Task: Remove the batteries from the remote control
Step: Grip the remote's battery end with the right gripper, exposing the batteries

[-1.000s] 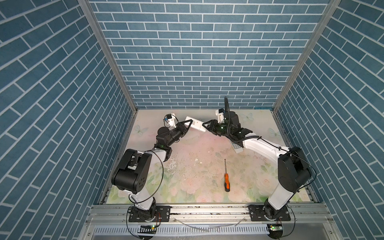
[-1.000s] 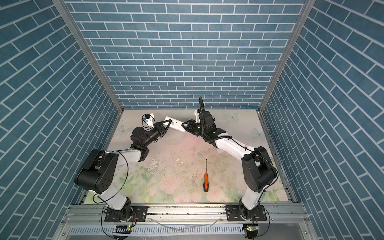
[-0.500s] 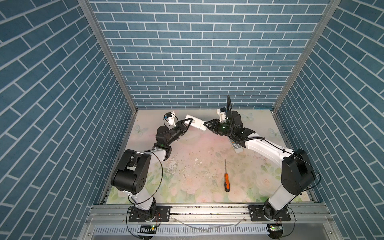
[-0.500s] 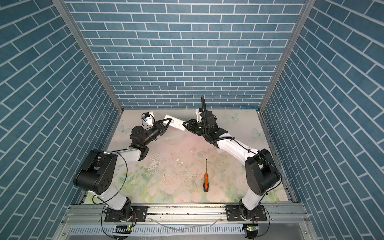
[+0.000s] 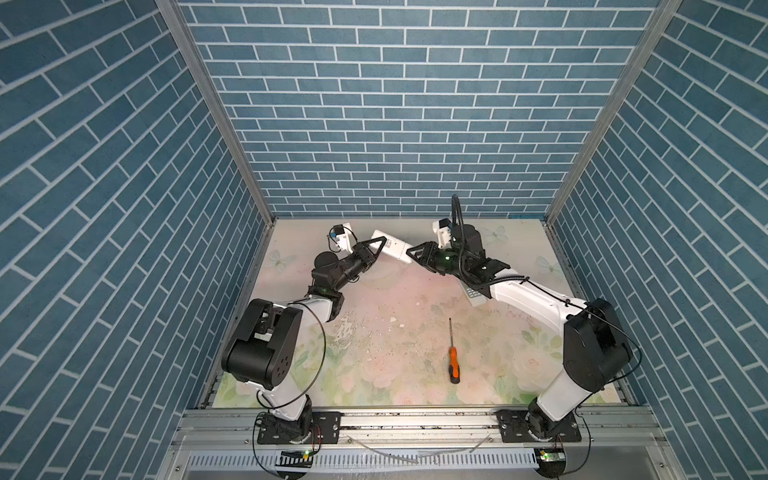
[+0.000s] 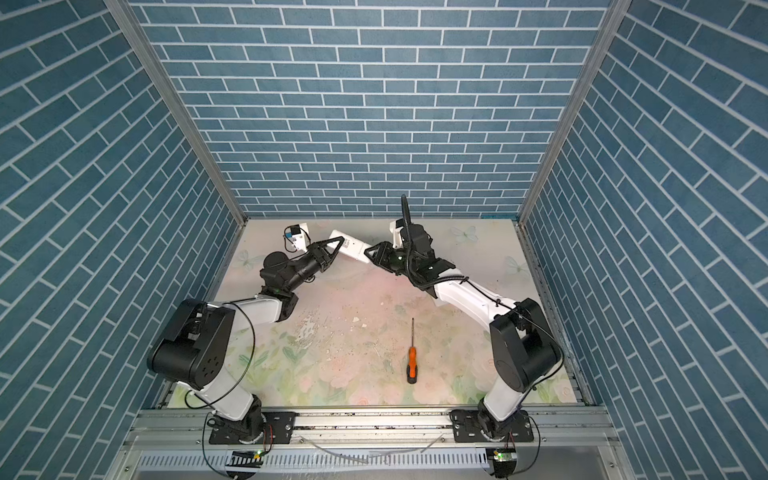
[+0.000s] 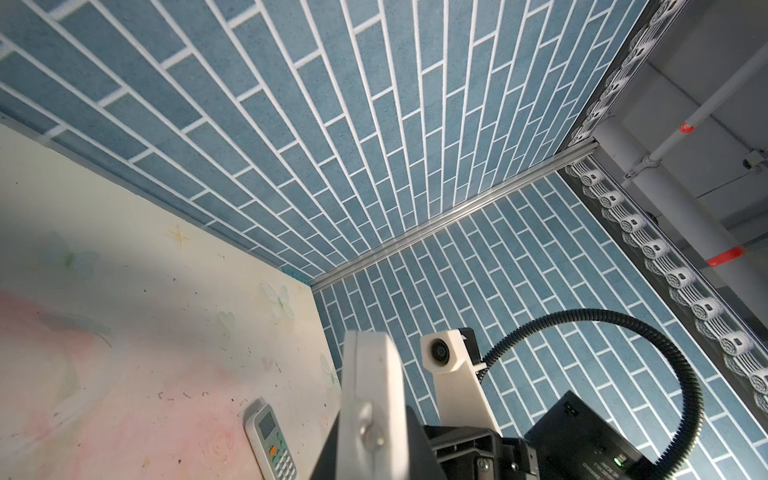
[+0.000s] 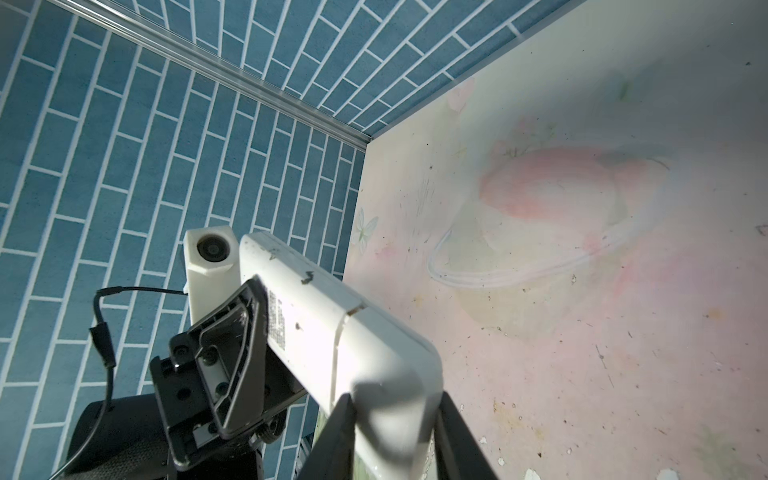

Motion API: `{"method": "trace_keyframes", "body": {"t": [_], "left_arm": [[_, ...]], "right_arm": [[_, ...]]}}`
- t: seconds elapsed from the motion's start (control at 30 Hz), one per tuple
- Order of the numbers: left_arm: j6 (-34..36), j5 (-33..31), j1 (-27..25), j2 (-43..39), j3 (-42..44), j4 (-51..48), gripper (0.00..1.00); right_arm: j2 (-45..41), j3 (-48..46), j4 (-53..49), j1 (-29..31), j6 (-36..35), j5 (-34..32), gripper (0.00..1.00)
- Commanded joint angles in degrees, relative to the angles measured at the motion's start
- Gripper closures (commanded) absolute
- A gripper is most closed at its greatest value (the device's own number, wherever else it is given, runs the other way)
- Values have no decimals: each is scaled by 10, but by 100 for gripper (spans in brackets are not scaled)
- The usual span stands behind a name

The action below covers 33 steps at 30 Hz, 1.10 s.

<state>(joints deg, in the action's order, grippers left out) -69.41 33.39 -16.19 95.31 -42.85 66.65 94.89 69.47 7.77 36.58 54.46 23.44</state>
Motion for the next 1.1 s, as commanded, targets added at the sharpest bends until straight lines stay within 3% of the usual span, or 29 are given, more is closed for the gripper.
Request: {"method": "trace_keyframes", "body": {"t": [0.0, 0.2, 0.53, 0.73, 1.07], "left_arm": [[17, 4, 2, -14, -11, -2, 100], [18, 7, 5, -19, -18, -8, 100], [21, 10, 5, -23, -20, -14, 100], [18, 11, 5, -22, -13, -8, 100], [6, 6, 6, -7, -7, 15, 100]], "right_arm": [[-31, -17, 22, 8, -11, 19, 70], [-40, -29, 23, 8, -11, 14, 77], [-41, -28, 32, 7, -13, 23, 77], [-25, -16, 54, 8, -6, 37, 89], [-29, -17, 65, 5, -3, 49, 100]]}}
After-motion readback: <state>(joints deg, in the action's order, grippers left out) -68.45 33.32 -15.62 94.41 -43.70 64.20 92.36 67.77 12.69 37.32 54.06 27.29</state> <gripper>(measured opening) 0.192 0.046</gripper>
